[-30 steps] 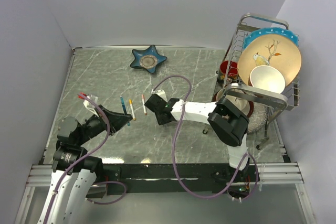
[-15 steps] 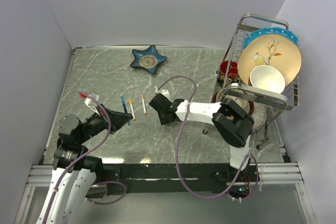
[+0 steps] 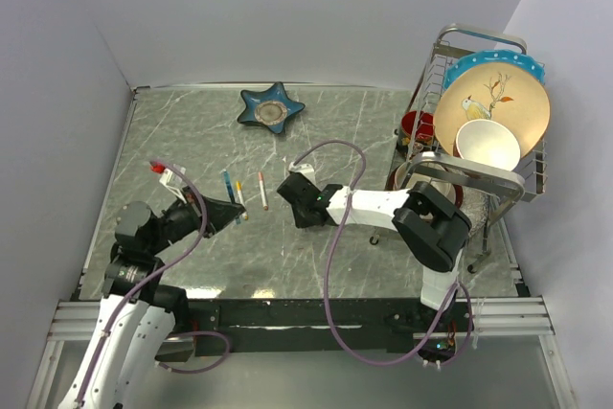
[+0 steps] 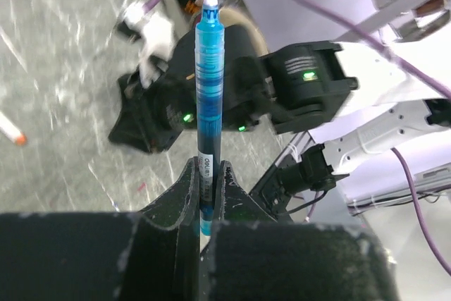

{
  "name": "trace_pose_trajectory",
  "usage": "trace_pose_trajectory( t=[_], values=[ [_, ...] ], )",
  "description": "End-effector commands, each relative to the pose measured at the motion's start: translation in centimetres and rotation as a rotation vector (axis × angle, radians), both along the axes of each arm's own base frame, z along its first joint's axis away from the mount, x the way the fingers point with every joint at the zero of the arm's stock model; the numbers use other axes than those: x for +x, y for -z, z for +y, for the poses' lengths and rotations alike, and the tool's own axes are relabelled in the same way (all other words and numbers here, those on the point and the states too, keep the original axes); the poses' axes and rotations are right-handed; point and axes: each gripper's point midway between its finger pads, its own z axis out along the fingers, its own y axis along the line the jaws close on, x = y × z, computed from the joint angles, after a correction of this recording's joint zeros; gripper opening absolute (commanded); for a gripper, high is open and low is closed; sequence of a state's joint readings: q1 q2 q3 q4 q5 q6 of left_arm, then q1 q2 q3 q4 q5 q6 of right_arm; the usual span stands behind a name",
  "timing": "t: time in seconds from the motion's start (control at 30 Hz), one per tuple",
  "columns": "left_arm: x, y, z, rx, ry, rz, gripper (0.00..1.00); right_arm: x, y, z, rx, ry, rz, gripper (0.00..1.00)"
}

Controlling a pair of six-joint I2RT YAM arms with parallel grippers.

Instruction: Insert the pens into the pen caps

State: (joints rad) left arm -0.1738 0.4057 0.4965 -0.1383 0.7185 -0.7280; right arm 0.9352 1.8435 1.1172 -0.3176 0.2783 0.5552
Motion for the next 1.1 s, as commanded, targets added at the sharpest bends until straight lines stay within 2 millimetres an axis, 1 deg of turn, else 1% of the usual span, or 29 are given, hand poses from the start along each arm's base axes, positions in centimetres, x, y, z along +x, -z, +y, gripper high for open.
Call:
trace_pose_trajectory(
  t=[0.0, 0.03, 0.1, 0.13, 0.2, 0.3, 0.33, 0.4, 0.43, 0.47, 0.53, 0.6, 0.67, 0.7, 0.73, 0.8, 0.83, 0.9, 0.93, 1.0, 1.03, 1.07],
  values=[
    [0.6, 1.7, -0.6, -0.044, 0.025, 0.065, 0.01, -1.6, 1.4, -3.7, -0.116, 0.036, 0.057, 0.1],
    [0.7, 2.7, -0.7, -0.048, 0.025, 0.104, 0.01, -1.5, 1.3, -3.8, -0.114, 0.036, 0.055, 0.1],
    [0.9, 3.2, -0.7, -0.06, 0.012, 0.12, 0.01, -1.0, 0.8, -3.8, -0.093, 0.052, 0.041, 0.1],
    [0.9, 4.1, -0.8, -0.067, 0.007, 0.155, 0.01, -0.7, 0.4, -3.6, -0.078, 0.059, 0.032, 0.1],
    [1.1, 4.9, -0.9, -0.076, -0.005, 0.17, 0.01, -0.2, -0.4, -3.4, -0.059, 0.065, 0.009, 0.1],
    [1.3, 7.5, -1.7, -0.079, 0.005, 0.261, 0.01, 0.5, -1.6, -2.8, -0.028, 0.069, -0.026, 0.1],
    [1.0, 8.4, -2.2, -0.075, 0.019, 0.289, 0.01, 0.6, -1.9, -2.7, -0.021, 0.07, -0.034, 0.1],
    [1.3, 9.4, -2.6, -0.06, 0.017, 0.314, 0.01, 1.0, -2.7, -2.5, -0.003, 0.079, -0.054, 0.09],
    [0.9, 9.9, -3.1, -0.052, 0.035, 0.329, 0.01, 1.1, -3.1, -2.3, 0.007, 0.08, -0.063, 0.09],
    [1.0, 10.0, -3.3, -0.05, 0.041, 0.324, 0.01, 1.3, -3.7, -2.2, 0.022, 0.084, -0.075, 0.09],
    [0.9, 10.9, -3.6, -0.043, 0.047, 0.346, 0.01, 1.7, -4.7, -1.9, 0.042, 0.092, -0.097, 0.09],
    [0.9, 10.8, -3.9, -0.06, 0.058, 0.329, 0.01, 2.0, -6.0, -1.6, 0.073, 0.094, -0.122, 0.09],
    [0.5, 11.3, -4.2, -0.08, 0.075, 0.341, 0.01, 2.3, -7.2, -1.3, 0.107, 0.105, -0.142, 0.09],
    [0.5, 11.0, -4.4, -0.095, 0.082, 0.32, 0.01, 2.4, -7.6, -1.1, 0.121, 0.108, -0.152, 0.09],
    [0.2, 11.6, -4.4, -0.099, 0.089, 0.338, 0.01, 2.6, -8.0, -1.0, 0.133, 0.113, -0.159, 0.09],
    [0.0, 11.7, -4.7, -0.109, 0.102, 0.331, 0.01, 2.8, -8.8, -0.8, 0.161, 0.127, -0.176, 0.09],
    [-0.2, 12.1, -4.7, -0.107, 0.106, 0.335, 0.01, 2.7, -8.9, -0.7, 0.17, 0.13, -0.178, 0.09],
    [-0.3, 12.4, -4.8, -0.109, 0.113, 0.334, 0.01, 3.0, -9.9, -0.4, 0.206, 0.134, -0.198, 0.08],
    [-0.4, 12.2, -5.0, -0.117, 0.124, 0.317, 0.01, 3.0, -10.1, -0.3, 0.223, 0.142, -0.2, 0.08],
    [-0.6, 12.1, -5.2, -0.129, 0.141, 0.32, 0.01, 3.0, -11.3, 0.3, 0.271, 0.139, -0.216, 0.08],
    [-0.8, 11.8, -5.5, -0.138, 0.156, 0.298, 0.01, 2.9, -11.6, 0.5, 0.291, 0.144, -0.216, 0.08],
    [-0.8, 11.6, -5.6, -0.143, 0.162, 0.292, 0.01, 2.9, -12.3, 0.6, 0.315, 0.147, -0.225, 0.08]
  ],
)
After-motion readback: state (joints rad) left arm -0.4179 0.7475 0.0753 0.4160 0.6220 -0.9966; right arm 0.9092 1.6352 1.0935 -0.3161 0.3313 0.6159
